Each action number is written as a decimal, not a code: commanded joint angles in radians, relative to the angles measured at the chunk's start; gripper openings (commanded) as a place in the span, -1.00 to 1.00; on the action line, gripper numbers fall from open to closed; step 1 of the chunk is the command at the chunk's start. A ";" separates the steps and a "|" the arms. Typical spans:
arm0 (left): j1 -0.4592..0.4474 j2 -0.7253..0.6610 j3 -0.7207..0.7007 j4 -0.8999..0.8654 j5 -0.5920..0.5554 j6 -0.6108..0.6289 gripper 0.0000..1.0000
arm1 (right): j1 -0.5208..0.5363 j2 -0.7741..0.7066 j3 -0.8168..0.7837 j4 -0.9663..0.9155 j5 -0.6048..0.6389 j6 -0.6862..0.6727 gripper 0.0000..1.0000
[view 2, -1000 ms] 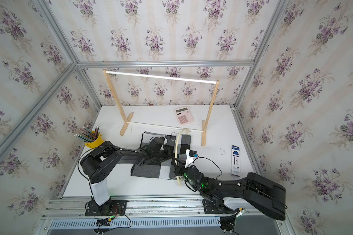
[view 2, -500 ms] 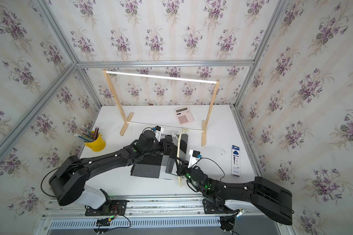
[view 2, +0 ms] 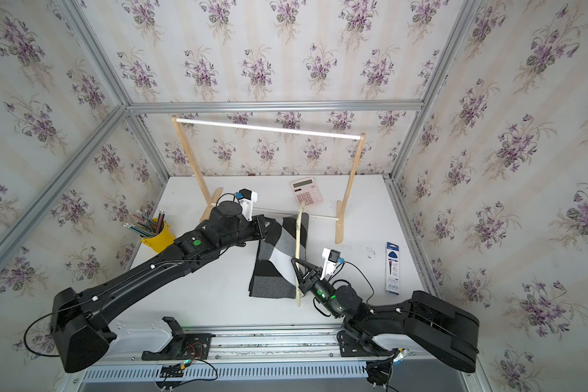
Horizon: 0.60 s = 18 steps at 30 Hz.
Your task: Hang the scarf on the hanger
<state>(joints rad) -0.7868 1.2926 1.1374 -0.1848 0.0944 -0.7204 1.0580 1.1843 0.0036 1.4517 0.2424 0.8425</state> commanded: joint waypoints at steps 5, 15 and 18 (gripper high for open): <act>0.003 -0.049 0.092 -0.101 -0.117 0.108 -1.00 | -0.019 -0.039 -0.085 0.177 -0.072 0.047 -1.00; 0.031 -0.101 0.142 -0.168 -0.208 0.161 -1.00 | -0.020 -0.353 0.009 -0.269 -0.086 0.059 -1.00; 0.037 -0.098 0.184 -0.188 -0.213 0.180 -1.00 | -0.020 -0.398 0.034 -0.368 -0.088 0.067 -1.00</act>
<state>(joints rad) -0.7551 1.1976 1.2877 -0.3950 -0.0673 -0.5800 1.0378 0.8143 0.0208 1.2034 0.1440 0.9165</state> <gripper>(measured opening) 0.066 0.123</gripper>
